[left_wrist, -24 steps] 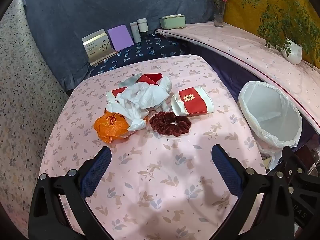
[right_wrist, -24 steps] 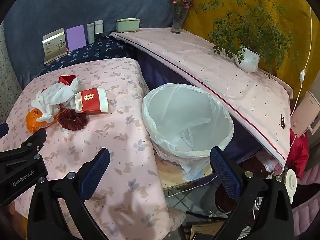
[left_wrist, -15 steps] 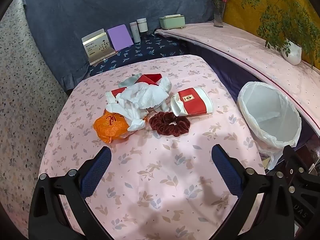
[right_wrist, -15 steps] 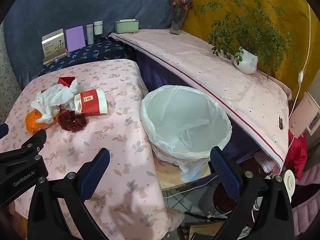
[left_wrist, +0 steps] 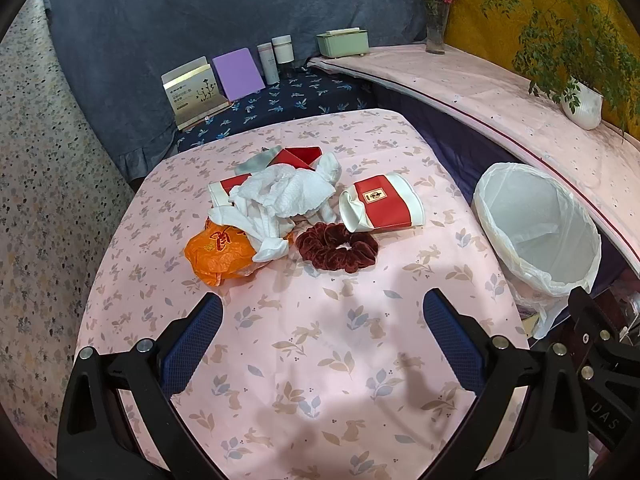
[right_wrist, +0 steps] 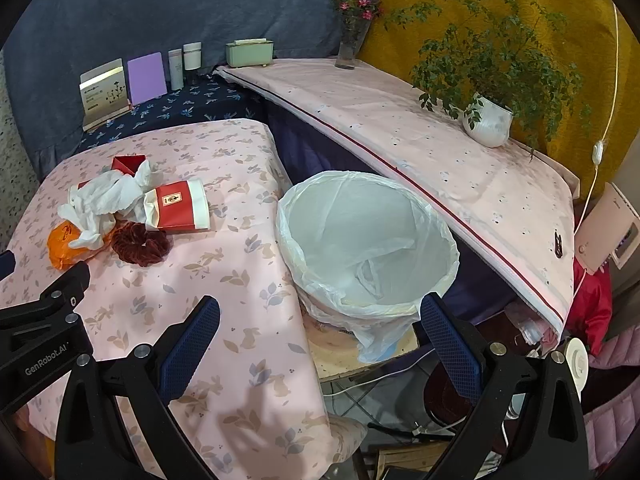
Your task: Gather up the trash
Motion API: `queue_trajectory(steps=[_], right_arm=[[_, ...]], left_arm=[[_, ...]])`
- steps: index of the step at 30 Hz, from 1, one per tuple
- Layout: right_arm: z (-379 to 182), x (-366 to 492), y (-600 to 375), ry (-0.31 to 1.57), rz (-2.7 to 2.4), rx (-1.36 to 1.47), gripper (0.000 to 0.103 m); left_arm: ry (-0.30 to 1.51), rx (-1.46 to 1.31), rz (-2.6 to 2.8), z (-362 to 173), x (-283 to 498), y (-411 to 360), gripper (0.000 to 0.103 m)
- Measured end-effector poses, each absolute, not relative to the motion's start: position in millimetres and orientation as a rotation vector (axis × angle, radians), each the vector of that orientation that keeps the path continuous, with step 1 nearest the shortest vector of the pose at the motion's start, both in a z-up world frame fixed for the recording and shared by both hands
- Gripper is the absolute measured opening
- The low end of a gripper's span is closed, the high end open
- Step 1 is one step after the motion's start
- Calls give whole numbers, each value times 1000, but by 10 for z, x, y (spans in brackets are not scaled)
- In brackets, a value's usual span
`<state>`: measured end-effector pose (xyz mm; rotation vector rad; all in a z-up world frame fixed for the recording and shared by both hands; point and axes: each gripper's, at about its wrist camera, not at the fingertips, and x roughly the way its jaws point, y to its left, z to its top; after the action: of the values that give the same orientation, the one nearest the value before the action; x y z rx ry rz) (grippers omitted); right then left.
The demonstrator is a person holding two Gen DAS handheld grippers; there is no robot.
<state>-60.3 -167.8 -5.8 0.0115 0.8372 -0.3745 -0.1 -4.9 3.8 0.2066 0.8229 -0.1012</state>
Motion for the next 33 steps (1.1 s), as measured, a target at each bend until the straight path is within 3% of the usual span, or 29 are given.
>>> queue_trajectory(steps=[33], right_arm=[[2,-633,-1617,826,-394,-5,96]], left_arm=[[826,191,-114,12,-68,-19,96]])
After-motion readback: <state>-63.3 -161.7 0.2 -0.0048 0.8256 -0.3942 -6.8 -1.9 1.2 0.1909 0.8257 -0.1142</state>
